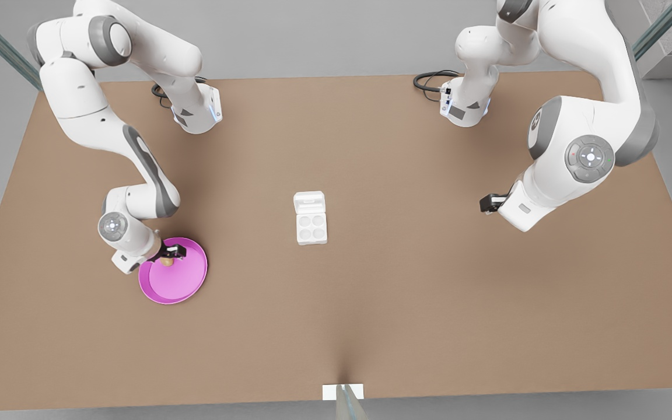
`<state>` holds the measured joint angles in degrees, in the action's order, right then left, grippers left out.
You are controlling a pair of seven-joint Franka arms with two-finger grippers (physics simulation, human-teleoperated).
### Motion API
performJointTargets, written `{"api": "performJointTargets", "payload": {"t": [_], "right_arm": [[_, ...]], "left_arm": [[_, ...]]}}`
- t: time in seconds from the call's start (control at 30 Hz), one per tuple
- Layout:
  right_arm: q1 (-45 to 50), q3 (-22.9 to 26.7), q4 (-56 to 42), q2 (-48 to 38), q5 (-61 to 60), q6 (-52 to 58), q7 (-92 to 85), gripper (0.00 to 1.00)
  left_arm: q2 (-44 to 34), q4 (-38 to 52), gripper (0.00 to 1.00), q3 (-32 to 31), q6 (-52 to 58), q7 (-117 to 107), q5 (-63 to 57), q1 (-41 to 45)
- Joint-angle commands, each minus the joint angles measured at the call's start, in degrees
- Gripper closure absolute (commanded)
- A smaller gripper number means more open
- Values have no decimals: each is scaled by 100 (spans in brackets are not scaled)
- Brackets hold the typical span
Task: Pack egg into the box and close the box lid
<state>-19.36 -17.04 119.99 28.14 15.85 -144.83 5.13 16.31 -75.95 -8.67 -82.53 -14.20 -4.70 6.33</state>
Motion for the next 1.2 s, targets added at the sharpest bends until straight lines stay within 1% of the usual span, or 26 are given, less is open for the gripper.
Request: {"api": "performJointTargets", "payload": {"t": [0.0,0.2,0.23,0.27,0.4,0.43,0.47,0.7,0.8,0.83,1.0,1.03,1.07,1.13,1.17], "right_arm": [[-50,-1,7,60,93,-186,-20,0],[-173,-1,7,113,208,-292,-12,0],[-164,-1,7,113,208,-301,-12,9],[-164,-1,7,113,208,-301,-12,11],[-155,-1,7,113,190,-301,-12,11],[-155,-1,7,113,190,-301,-12,14],[-164,-1,16,122,190,-344,-12,26],[-85,-1,7,148,146,-380,-12,27],[-94,-1,7,148,164,-380,-12,35],[-94,-1,7,148,172,-380,-12,39],[-76,-1,16,210,190,-468,-3,40],[-76,-1,16,210,190,-468,-12,42],[-76,-1,16,210,190,-468,-12,47],[-68,-1,16,192,190,-468,-12,50],[-68,-1,16,192,190,-468,-12,54]], "left_arm": [[-13,19,0,6,27,-31,-4,0],[4,10,0,15,18,22,4,-97],[4,10,0,15,18,22,4,-97],[4,19,0,15,27,22,4,-97],[-5,19,0,23,27,22,4,-106],[-5,10,0,15,27,22,4,-106],[-5,10,0,23,36,31,4,-115],[4,19,0,23,18,48,-4,-185],[13,19,0,23,18,48,-4,-185],[13,10,0,23,18,48,-4,-194],[4,10,0,23,27,48,4,-194],[13,10,0,23,18,48,4,-194],[13,10,0,23,18,48,-4,-194],[13,10,0,23,18,48,-4,-185],[13,10,0,23,18,48,-4,-194]]}}
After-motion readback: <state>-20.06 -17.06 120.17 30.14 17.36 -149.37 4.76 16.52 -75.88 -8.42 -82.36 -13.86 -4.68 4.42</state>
